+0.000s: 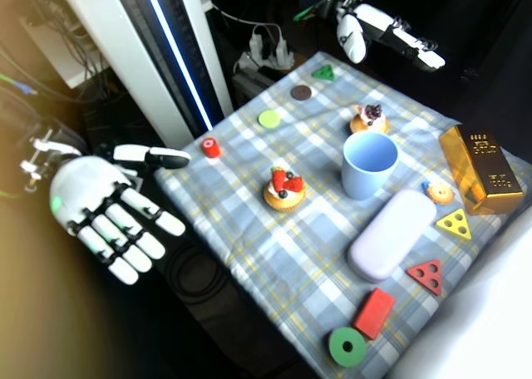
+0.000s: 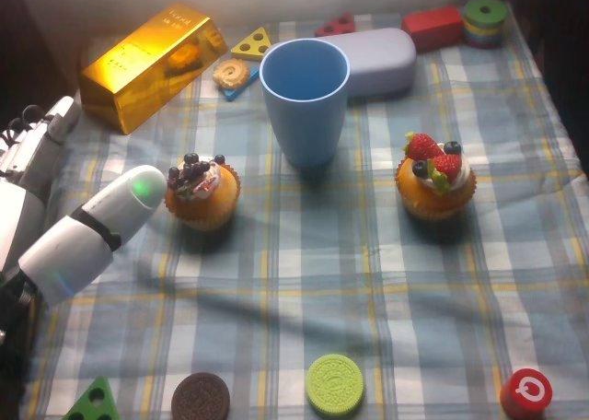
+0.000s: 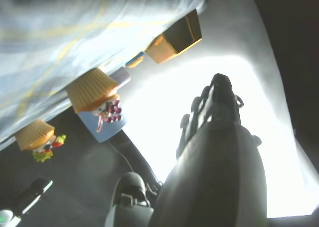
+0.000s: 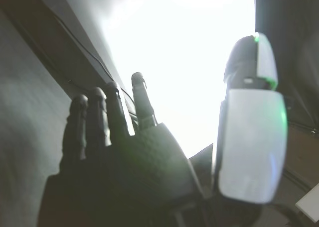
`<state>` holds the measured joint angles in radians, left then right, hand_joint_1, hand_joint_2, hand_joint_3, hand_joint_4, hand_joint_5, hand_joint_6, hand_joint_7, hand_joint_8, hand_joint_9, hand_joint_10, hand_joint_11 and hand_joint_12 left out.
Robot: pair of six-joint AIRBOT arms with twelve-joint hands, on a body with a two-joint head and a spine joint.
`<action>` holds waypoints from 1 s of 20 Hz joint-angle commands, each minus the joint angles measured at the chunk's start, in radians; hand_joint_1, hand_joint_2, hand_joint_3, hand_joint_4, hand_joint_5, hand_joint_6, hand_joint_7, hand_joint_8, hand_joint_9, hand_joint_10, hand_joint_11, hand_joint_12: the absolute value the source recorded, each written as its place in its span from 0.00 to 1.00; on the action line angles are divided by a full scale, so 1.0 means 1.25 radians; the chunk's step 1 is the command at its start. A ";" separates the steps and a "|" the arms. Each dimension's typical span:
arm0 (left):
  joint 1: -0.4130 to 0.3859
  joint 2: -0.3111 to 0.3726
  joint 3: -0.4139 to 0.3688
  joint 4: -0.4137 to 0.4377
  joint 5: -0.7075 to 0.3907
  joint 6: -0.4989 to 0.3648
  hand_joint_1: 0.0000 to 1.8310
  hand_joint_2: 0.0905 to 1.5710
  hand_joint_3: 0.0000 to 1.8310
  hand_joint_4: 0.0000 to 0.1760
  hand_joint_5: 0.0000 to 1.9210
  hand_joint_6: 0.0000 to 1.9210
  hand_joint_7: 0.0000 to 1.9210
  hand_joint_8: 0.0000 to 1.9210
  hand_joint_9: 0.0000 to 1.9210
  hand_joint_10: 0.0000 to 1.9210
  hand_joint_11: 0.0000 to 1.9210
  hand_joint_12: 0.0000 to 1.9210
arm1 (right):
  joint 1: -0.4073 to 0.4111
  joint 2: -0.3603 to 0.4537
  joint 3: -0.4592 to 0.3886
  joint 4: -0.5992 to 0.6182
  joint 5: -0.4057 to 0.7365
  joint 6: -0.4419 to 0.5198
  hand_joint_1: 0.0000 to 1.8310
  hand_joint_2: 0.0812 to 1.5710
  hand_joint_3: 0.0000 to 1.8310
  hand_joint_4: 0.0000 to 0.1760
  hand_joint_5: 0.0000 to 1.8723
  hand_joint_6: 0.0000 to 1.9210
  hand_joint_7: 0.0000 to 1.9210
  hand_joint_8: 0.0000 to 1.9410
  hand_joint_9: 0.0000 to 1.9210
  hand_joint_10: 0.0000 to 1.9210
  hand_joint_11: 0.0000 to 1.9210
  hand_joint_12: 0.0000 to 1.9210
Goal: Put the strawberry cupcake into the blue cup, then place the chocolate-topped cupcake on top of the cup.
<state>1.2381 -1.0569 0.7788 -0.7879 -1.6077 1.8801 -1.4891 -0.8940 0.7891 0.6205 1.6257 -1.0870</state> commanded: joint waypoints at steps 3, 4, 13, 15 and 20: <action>-0.006 0.000 0.002 0.037 -0.087 -0.006 0.00 0.52 0.01 0.41 0.07 0.00 0.07 0.00 0.04 0.00 0.00 0.00 | 0.006 0.001 0.006 -0.028 0.091 0.008 0.00 0.66 0.01 0.11 0.00 0.00 0.00 0.00 0.00 0.00 0.00 0.00; -0.006 0.002 0.000 0.037 -0.087 -0.006 0.00 0.52 0.01 0.40 0.07 0.00 0.07 0.00 0.04 0.00 0.00 0.00 | 0.014 0.003 0.012 -0.042 0.082 0.016 0.00 0.66 0.01 0.20 0.00 0.00 0.00 0.00 0.00 0.00 0.00 0.00; -0.006 0.004 -0.001 0.038 -0.082 -0.006 0.00 0.55 0.01 0.30 0.10 0.00 0.07 0.00 0.02 0.00 0.00 0.00 | 0.150 0.026 0.070 -0.195 -0.084 0.024 0.00 0.57 0.00 0.30 0.00 0.00 0.00 0.00 0.00 0.00 0.00 0.00; -0.007 0.006 0.000 0.039 -0.079 -0.006 0.00 0.54 0.00 0.32 0.09 0.00 0.07 0.00 0.02 0.01 0.00 0.00 | 0.211 0.024 0.097 -0.240 -0.167 0.025 0.03 0.55 0.00 0.23 0.02 0.00 0.04 0.00 0.01 0.00 0.02 0.01; -0.009 0.007 0.002 0.039 -0.072 -0.006 0.00 0.55 0.00 0.23 0.08 0.00 0.06 0.00 0.02 0.00 0.00 0.00 | 0.330 -0.022 0.198 -0.364 -0.335 0.146 0.07 0.57 0.00 0.07 0.07 0.00 0.08 0.00 0.06 0.01 0.06 0.03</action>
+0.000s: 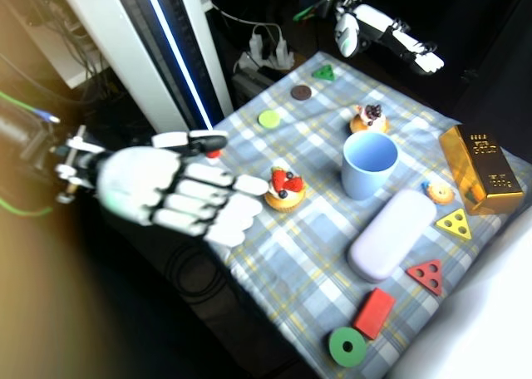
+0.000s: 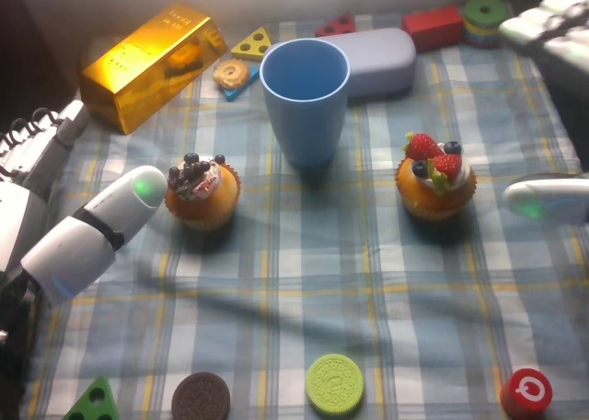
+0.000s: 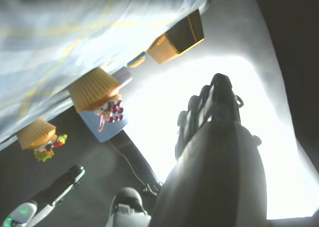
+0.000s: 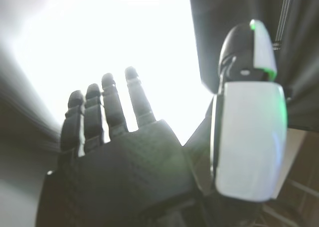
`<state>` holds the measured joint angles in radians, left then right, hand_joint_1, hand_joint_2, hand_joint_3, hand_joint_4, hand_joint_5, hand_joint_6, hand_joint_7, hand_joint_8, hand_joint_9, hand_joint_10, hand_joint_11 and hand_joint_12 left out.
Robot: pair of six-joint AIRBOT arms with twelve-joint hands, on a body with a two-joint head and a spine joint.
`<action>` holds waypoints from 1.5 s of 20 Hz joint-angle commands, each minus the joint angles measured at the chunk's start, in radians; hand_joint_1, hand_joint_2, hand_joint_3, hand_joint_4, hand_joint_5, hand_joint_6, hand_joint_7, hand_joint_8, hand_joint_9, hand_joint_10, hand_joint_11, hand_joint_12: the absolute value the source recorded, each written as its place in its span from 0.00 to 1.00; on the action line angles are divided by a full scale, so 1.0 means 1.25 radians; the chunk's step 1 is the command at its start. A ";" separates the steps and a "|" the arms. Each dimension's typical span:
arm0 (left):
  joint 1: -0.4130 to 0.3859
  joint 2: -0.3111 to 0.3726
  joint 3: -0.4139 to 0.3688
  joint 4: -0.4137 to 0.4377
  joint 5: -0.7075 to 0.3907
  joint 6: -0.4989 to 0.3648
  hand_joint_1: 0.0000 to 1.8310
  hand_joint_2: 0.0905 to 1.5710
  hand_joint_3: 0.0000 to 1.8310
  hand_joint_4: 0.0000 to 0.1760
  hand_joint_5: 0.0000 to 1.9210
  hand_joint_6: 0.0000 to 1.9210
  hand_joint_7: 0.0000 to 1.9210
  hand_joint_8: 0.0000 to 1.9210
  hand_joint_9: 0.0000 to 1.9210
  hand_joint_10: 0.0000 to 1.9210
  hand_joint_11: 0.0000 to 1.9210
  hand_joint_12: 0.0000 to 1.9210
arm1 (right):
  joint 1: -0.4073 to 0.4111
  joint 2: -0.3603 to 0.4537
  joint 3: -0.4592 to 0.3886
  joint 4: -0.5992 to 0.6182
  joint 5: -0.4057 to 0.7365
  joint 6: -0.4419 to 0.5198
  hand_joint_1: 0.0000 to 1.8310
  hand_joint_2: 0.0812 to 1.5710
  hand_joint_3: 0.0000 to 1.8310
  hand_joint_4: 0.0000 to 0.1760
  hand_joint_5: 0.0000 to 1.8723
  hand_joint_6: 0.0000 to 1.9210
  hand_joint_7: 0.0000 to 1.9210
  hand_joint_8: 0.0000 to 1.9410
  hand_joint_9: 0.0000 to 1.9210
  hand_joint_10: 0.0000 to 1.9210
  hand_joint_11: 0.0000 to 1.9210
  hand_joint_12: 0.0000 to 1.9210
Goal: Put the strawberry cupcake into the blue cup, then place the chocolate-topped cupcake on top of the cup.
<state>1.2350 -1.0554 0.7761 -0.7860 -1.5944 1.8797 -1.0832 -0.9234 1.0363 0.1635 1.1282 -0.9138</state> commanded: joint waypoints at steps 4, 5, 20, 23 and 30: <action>-0.007 0.009 0.004 0.039 -0.089 -0.006 0.00 0.55 0.00 0.25 0.09 0.00 0.07 0.00 0.03 0.01 0.00 0.00 | 0.089 -0.048 0.050 -0.091 -0.067 0.030 0.06 0.58 0.00 0.16 0.08 0.00 0.11 0.01 0.05 0.00 0.03 0.02; -0.007 0.010 0.003 0.039 -0.089 -0.006 0.00 0.55 0.00 0.28 0.09 0.00 0.07 0.00 0.04 0.01 0.00 0.00 | 0.104 -0.057 0.058 -0.109 -0.090 0.030 0.06 0.57 0.00 0.18 0.09 0.00 0.12 0.01 0.06 0.00 0.06 0.03; -0.003 0.013 0.000 0.040 -0.090 -0.006 0.00 0.54 0.00 0.29 0.08 0.00 0.05 0.00 0.02 0.00 0.00 0.00 | 0.156 -0.166 0.196 -0.170 -0.187 0.132 0.20 0.53 0.00 0.44 0.13 0.00 0.15 0.01 0.07 0.00 0.03 0.05; -0.002 0.013 -0.001 0.040 -0.090 -0.006 0.00 0.54 0.00 0.32 0.08 0.00 0.06 0.00 0.02 0.00 0.00 0.00 | 0.156 -0.176 0.213 -0.180 -0.202 0.148 0.22 0.52 0.00 0.34 0.14 0.00 0.19 0.00 0.09 0.00 0.03 0.06; 0.000 0.014 -0.002 0.040 -0.089 -0.006 0.00 0.54 0.00 0.24 0.08 0.00 0.06 0.00 0.02 0.00 0.00 0.00 | 0.156 -0.176 0.212 -0.189 -0.226 0.118 0.19 0.52 0.00 0.42 0.19 0.00 0.27 0.00 0.16 0.00 0.00 0.29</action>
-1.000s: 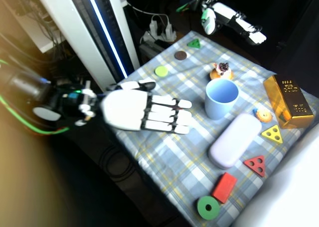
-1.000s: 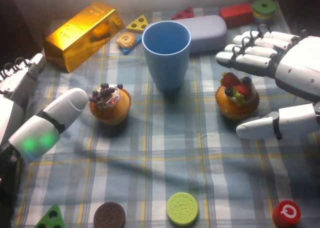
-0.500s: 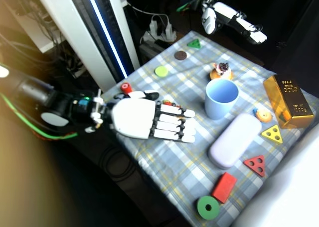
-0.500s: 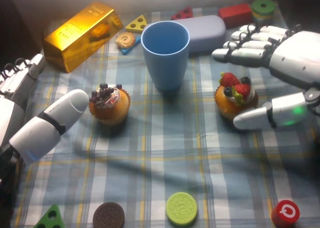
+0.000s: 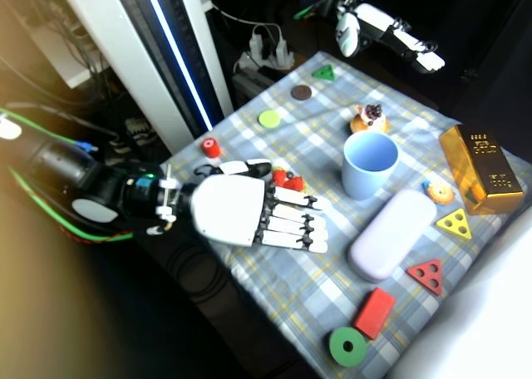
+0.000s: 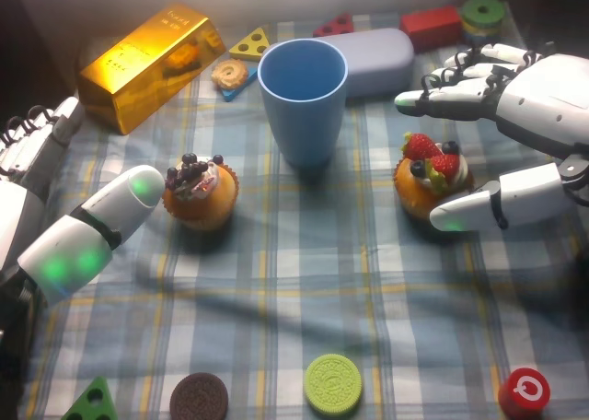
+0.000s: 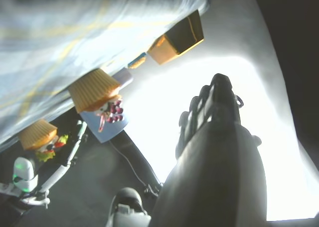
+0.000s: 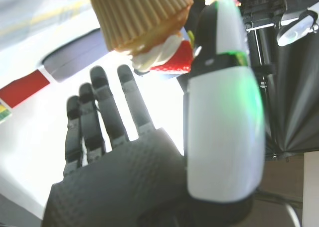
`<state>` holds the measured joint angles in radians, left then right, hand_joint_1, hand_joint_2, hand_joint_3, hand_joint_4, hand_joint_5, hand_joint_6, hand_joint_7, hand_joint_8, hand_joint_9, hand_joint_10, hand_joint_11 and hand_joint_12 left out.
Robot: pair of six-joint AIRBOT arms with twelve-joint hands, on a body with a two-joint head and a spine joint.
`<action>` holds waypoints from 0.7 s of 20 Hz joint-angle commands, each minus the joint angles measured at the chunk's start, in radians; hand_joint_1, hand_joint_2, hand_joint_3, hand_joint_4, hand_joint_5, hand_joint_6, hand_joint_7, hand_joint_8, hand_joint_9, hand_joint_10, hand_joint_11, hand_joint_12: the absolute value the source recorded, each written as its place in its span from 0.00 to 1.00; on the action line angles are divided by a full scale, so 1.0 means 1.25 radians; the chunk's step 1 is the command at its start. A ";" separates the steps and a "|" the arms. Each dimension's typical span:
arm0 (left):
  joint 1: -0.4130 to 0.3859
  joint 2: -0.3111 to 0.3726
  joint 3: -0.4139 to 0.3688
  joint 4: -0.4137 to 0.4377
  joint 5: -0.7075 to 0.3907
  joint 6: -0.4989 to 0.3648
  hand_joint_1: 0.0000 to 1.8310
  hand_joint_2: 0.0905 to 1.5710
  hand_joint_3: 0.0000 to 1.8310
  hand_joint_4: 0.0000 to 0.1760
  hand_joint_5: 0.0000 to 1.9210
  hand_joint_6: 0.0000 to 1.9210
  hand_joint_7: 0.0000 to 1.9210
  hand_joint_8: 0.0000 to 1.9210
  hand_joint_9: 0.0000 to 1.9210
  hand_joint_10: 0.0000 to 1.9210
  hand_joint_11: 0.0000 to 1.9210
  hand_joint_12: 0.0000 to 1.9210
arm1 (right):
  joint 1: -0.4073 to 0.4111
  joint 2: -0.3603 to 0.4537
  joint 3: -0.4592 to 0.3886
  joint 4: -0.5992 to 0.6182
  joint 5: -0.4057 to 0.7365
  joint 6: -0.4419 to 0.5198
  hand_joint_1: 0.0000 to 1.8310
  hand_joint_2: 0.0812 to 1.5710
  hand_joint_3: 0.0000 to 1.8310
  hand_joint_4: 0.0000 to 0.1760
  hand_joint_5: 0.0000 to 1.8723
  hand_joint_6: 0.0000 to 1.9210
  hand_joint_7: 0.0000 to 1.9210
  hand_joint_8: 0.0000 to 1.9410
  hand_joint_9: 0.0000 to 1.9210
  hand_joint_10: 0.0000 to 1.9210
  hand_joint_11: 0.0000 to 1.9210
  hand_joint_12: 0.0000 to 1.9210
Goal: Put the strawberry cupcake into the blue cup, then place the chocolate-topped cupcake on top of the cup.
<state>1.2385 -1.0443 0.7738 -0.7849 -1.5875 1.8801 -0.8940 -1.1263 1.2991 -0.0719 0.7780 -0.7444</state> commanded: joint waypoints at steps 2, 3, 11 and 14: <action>-0.003 0.005 0.000 0.039 -0.095 -0.006 0.00 0.54 0.00 0.15 0.07 0.00 0.05 0.00 0.02 0.00 0.00 0.00 | 0.018 -0.014 -0.002 -0.003 0.015 -0.072 0.12 0.52 0.00 0.46 0.23 0.00 0.29 0.00 0.20 0.00 0.00 0.35; -0.003 0.005 0.000 0.039 -0.095 -0.006 0.00 0.54 0.00 0.14 0.08 0.00 0.06 0.00 0.02 0.00 0.00 0.00 | 0.020 -0.014 -0.003 -0.003 0.007 -0.084 0.10 0.53 0.00 0.50 0.24 0.00 0.30 0.00 0.20 0.00 0.00 0.33; 0.000 0.006 -0.002 0.038 -0.096 -0.006 0.00 0.53 0.00 0.17 0.08 0.00 0.06 0.00 0.02 0.00 0.00 0.00 | 0.021 -0.013 -0.007 -0.003 0.013 -0.083 0.20 0.66 0.00 0.23 0.42 0.01 0.44 0.01 0.31 0.01 0.00 0.42; 0.002 0.007 -0.003 0.038 -0.096 -0.007 0.00 0.54 0.00 0.22 0.08 0.00 0.07 0.00 0.03 0.00 0.00 0.00 | 0.021 -0.012 -0.009 -0.003 0.019 -0.083 0.29 0.67 0.00 0.48 0.53 0.01 0.53 0.00 0.37 0.01 0.00 0.62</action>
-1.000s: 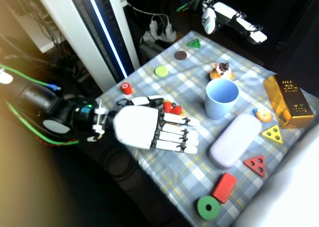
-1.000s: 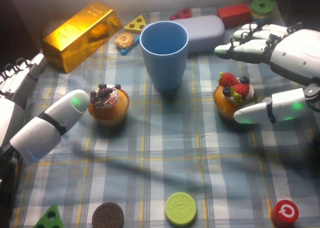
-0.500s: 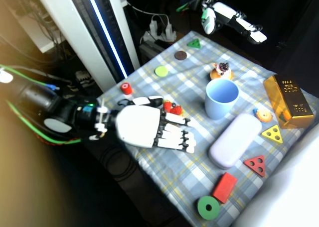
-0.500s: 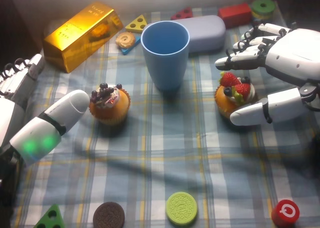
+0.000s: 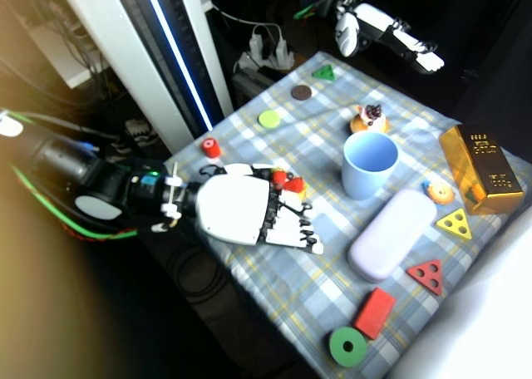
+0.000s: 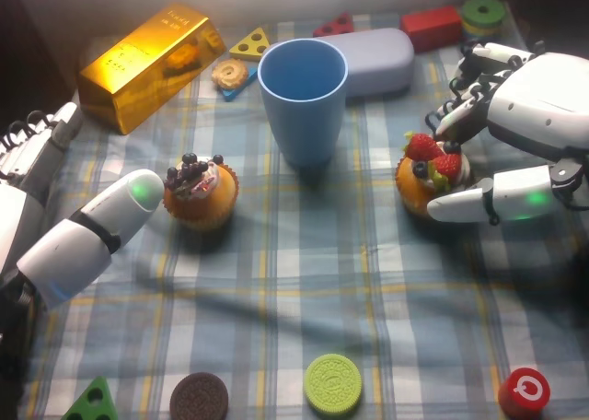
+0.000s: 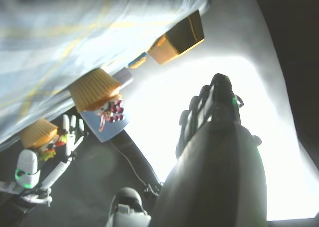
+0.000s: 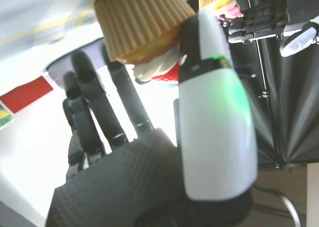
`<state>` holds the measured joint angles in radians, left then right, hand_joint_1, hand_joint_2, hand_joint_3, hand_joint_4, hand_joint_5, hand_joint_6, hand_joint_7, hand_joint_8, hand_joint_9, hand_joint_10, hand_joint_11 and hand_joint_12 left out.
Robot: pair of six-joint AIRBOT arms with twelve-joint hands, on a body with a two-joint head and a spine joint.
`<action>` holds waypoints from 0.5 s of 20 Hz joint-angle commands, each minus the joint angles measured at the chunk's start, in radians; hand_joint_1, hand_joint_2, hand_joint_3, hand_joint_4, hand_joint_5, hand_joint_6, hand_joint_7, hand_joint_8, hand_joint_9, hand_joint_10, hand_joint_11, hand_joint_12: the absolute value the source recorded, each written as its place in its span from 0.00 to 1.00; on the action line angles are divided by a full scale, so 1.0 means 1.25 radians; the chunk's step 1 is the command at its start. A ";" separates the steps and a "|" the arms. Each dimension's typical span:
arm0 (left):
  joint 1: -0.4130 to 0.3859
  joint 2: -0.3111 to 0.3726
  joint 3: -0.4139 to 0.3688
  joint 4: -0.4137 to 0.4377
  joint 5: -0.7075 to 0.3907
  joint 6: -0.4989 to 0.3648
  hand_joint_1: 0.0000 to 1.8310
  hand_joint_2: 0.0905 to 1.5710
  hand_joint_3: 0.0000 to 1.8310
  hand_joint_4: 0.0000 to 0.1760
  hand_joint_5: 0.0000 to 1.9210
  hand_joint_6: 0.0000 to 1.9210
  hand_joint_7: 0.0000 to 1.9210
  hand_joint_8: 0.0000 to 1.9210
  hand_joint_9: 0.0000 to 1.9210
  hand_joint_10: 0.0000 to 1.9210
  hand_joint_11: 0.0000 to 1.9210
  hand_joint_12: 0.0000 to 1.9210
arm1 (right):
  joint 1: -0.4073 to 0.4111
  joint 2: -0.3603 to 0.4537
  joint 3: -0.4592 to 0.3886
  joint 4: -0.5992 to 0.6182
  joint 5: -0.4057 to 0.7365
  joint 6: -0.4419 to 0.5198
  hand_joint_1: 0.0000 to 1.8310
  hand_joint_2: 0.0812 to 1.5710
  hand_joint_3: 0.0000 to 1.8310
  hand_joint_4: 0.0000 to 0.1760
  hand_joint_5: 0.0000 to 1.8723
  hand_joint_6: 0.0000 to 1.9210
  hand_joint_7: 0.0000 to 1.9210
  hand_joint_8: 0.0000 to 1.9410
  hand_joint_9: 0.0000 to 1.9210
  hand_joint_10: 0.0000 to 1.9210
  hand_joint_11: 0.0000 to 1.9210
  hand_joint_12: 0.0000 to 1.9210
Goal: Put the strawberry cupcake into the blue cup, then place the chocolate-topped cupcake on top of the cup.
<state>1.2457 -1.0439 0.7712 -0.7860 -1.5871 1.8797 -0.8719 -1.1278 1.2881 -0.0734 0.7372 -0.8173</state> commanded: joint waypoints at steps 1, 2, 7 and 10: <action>-0.004 0.007 -0.001 0.039 -0.097 -0.006 0.00 0.54 0.00 0.24 0.08 0.00 0.07 0.01 0.03 0.01 0.00 0.00 | 0.004 -0.010 -0.002 -0.002 0.056 -0.024 0.31 0.67 0.00 0.49 0.53 0.00 0.53 0.00 0.38 0.02 0.00 0.63; -0.004 0.007 -0.002 0.039 -0.097 -0.006 0.00 0.54 0.00 0.25 0.08 0.00 0.07 0.00 0.03 0.01 0.00 0.00 | 0.005 -0.008 -0.003 -0.001 0.060 -0.024 0.34 0.69 0.00 0.38 0.52 0.00 0.52 0.00 0.39 0.02 0.00 0.63; -0.004 0.007 -0.002 0.039 -0.097 -0.006 0.00 0.54 0.00 0.24 0.08 0.00 0.06 0.00 0.03 0.00 0.00 0.00 | 0.013 0.014 -0.018 -0.001 0.082 -0.024 0.57 0.72 0.00 0.07 0.48 0.57 0.67 0.01 0.67 0.15 0.46 0.71; -0.003 0.008 -0.003 0.038 -0.097 -0.006 0.00 0.55 0.00 0.18 0.08 0.00 0.07 0.00 0.04 0.00 0.00 0.00 | 0.030 0.043 -0.034 -0.002 0.091 -0.024 0.43 0.70 0.00 0.00 0.53 0.08 0.72 0.02 0.66 0.39 0.52 0.81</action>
<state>1.2457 -1.0424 0.7696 -0.7856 -1.5879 1.8801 -0.8497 -1.0763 1.2461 -0.0975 0.7433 -0.8490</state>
